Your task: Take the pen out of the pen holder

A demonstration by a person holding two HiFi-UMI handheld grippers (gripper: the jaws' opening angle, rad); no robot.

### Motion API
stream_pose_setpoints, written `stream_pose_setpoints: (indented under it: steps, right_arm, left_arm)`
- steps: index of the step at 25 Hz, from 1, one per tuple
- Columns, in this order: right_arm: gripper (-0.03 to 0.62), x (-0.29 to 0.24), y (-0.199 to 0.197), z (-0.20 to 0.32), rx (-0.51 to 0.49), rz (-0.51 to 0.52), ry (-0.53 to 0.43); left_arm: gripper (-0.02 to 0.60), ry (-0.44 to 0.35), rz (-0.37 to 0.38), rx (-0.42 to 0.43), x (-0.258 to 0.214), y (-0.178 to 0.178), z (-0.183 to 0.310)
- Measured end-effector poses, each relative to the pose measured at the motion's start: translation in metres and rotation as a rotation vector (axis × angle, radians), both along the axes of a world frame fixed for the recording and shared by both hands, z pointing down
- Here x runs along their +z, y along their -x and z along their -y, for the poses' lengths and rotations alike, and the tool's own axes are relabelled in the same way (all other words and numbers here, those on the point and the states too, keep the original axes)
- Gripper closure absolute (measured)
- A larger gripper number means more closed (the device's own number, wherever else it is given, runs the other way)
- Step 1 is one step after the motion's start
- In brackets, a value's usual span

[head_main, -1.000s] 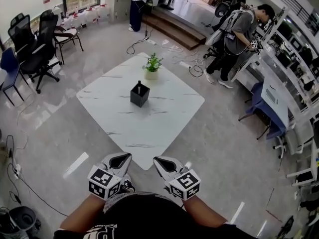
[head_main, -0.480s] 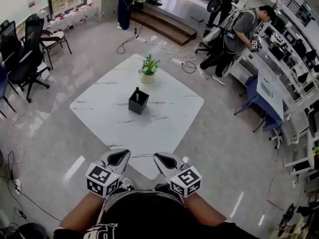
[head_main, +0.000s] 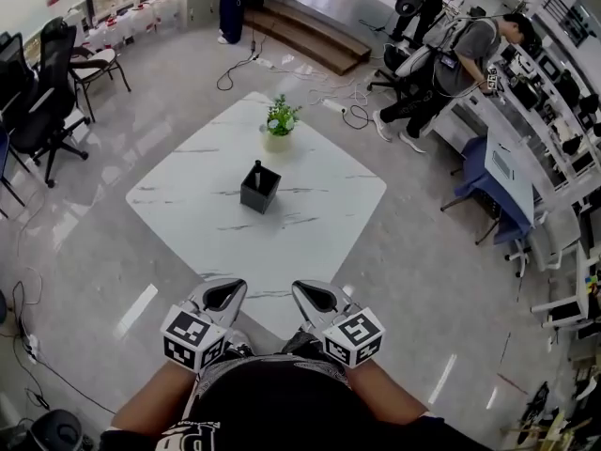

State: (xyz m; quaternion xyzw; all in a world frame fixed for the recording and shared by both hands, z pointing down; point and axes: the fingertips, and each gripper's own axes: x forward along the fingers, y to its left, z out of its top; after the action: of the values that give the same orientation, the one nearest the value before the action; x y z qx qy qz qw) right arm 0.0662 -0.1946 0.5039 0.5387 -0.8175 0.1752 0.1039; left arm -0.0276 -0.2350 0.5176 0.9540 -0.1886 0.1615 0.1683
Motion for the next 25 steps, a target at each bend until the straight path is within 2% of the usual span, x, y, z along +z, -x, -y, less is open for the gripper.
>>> stream_pose_setpoints:
  steps: [12,25]
  right_arm:
    - [0.594,-0.01,-0.024,0.034,-0.155,0.002,-0.015]
    - [0.594,-0.009,-0.043,0.049,-0.252,0.028,-0.017]
  left_arm:
    - [0.525,-0.016,0.016,-0.152,-0.01,-0.018,0.018]
    - [0.525,-0.024,0.043,-0.271,-0.013,-0.029,0.02]
